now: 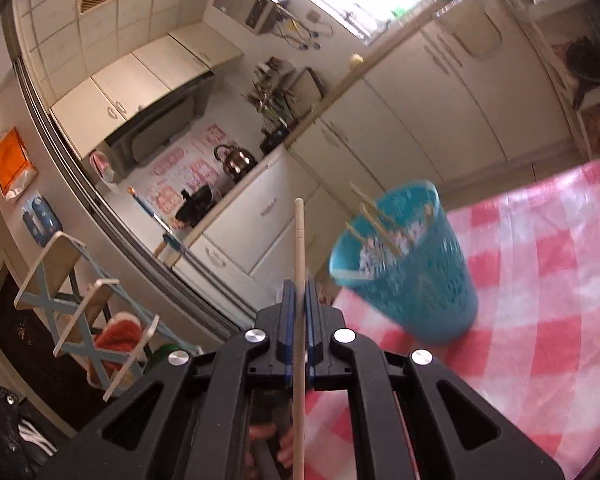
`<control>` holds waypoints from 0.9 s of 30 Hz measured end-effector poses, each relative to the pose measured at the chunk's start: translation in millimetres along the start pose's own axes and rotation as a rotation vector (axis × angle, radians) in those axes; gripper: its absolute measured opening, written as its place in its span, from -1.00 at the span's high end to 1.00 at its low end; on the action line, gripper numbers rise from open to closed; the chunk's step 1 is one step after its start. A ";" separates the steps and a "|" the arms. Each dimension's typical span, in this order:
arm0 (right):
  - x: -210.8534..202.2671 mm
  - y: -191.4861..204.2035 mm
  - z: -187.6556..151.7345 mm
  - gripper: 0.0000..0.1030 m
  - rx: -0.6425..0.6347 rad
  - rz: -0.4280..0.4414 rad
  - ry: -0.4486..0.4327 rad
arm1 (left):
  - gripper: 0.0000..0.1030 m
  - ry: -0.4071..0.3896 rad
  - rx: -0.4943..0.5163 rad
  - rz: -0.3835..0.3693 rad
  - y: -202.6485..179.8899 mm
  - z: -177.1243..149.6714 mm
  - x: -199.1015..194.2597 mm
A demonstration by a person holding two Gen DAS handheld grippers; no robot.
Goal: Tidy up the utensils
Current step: 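Carry the stick over the basket with the right gripper and release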
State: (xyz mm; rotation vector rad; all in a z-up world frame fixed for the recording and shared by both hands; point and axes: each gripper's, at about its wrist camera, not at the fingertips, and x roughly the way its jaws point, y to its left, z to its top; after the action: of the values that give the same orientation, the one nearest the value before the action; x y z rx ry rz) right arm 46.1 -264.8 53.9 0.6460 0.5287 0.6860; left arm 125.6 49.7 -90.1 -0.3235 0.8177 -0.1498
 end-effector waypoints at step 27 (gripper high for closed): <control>72.0 14.1 -17.5 0.57 -0.429 -0.508 -0.198 | -0.73 -0.059 0.087 0.064 -18.8 -3.0 -12.1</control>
State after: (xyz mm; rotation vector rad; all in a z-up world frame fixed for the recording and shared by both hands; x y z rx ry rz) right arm 76.8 -198.5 35.0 0.1572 0.3255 0.2354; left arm 115.0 34.4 -77.2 -0.2180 0.7602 -0.1151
